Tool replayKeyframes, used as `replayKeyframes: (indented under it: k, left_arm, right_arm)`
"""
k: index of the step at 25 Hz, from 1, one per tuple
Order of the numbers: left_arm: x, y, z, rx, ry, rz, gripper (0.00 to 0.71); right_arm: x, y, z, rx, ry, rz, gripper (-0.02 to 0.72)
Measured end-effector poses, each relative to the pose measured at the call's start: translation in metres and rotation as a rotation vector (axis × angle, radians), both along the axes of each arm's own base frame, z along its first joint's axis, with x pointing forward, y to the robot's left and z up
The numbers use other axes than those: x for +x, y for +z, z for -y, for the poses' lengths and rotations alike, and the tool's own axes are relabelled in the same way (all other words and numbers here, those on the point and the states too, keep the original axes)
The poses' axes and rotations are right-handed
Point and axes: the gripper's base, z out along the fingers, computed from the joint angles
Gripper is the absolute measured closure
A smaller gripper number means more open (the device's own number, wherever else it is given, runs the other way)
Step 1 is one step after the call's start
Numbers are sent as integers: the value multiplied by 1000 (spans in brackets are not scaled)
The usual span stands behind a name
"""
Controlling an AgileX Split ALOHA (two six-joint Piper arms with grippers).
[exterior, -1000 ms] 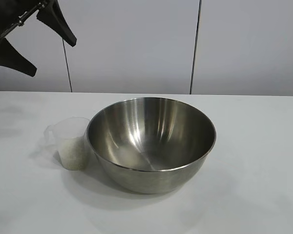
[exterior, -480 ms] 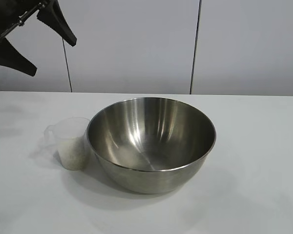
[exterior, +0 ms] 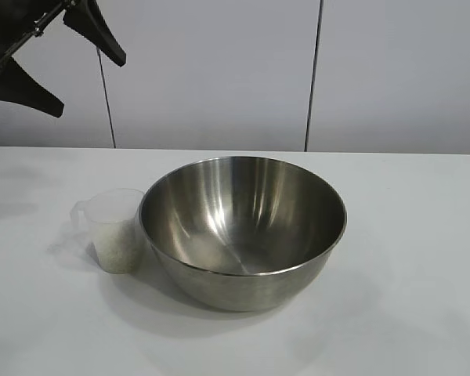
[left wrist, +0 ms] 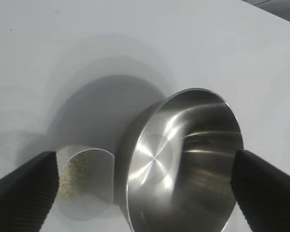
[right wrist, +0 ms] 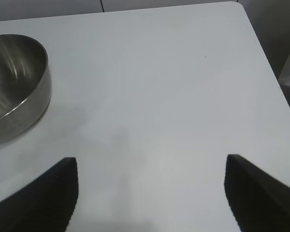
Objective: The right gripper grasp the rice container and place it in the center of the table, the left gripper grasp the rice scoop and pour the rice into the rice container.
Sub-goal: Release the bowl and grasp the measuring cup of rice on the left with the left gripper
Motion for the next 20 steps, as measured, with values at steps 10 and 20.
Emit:
replayKeyframes:
  k: [10, 20]
  left_arm:
    - [-76, 88, 30, 403, -114, 711, 21]
    - [-147, -56, -13, 519, 225, 890, 27]
  right_arm:
    - [0, 0, 0, -1, 0, 4, 136]
    - [0, 0, 0, -1, 0, 4, 136]
